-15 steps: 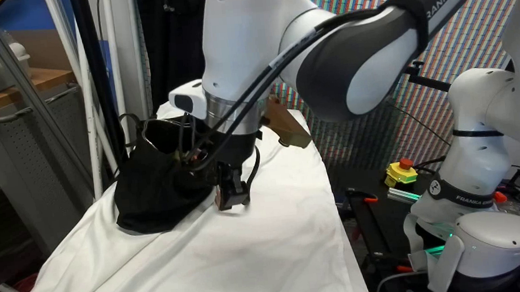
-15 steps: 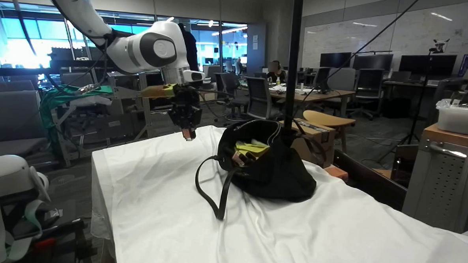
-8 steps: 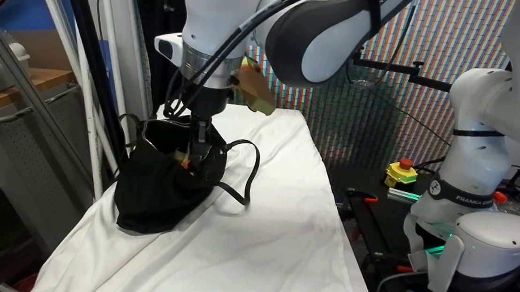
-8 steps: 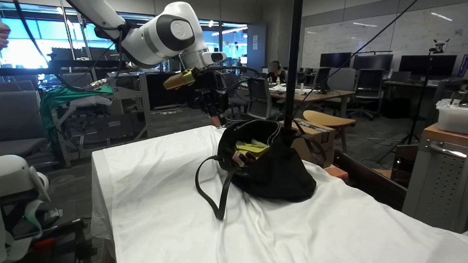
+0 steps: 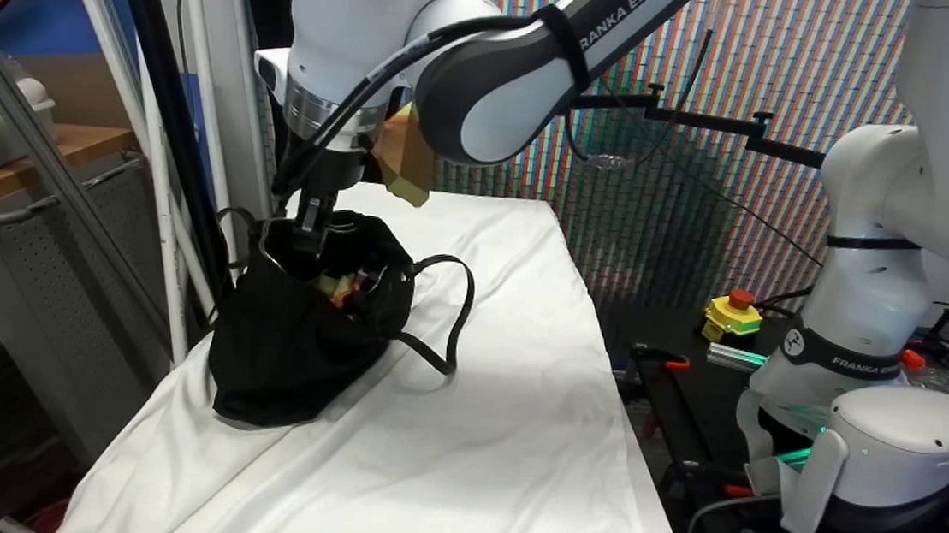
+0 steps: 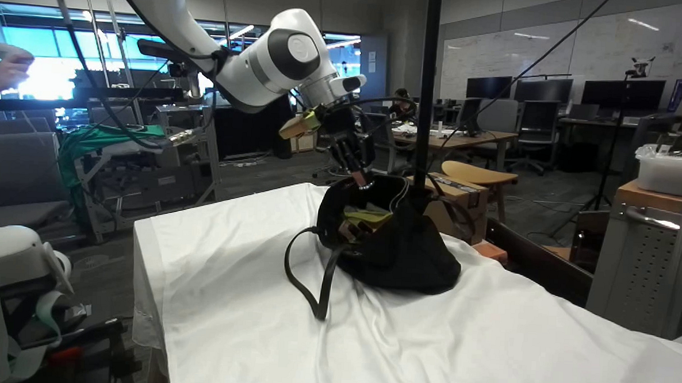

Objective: Pick up the nail polish and put them in the bag

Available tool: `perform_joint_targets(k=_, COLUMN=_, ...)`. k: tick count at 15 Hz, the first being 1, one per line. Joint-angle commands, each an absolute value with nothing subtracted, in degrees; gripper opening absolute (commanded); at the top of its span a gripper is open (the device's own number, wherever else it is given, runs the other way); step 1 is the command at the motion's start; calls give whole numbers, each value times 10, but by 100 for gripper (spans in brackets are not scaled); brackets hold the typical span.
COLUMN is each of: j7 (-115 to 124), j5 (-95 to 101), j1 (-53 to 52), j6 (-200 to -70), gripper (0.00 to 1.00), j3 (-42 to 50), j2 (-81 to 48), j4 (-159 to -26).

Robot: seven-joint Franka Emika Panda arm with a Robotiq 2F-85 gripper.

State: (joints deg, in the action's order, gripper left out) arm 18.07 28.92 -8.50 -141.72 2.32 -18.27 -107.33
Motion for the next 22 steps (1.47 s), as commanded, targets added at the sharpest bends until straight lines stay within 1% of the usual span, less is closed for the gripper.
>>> perform_joint_targets(k=1, j7=203, j5=296, j1=-91, j6=-1421, gripper=21, j3=45, j2=-235, j4=-1009)
perform_joint_targets(k=2, j7=202, j5=293, j1=-91, j6=-1419, gripper=66, j3=48, j2=-240, j4=-1004)
perform_joint_targets(k=3, j7=198, j5=290, j1=-92, j6=-1416, gripper=66, j3=50, j2=-245, j4=-1000)
perform_joint_targets(k=4, j7=197, j5=289, j1=-93, j6=-1417, gripper=70, j3=52, j2=-247, j4=-998)
perform_joint_targets(k=8, j7=194, j5=286, j1=-94, j6=-1411, gripper=95, j3=54, j2=-240, j4=-1003)
perform_joint_targets(k=9, j7=186, j5=281, j1=-92, j6=-1405, gripper=99, j3=50, j2=-233, j4=-1011)
perform_joint_targets(k=10, j7=181, j5=279, j1=-91, j6=-1401, gripper=100, j3=49, j2=-224, j4=-1020)
perform_joint_targets(k=14, j7=136, j5=255, j1=-82, j6=-1370, gripper=100, j3=32, j2=-167, j4=-1080)
perform_joint_targets(k=22, j7=89, j5=201, j1=-74, j6=-1257, gripper=100, j3=-6, j2=44, j4=-1282)
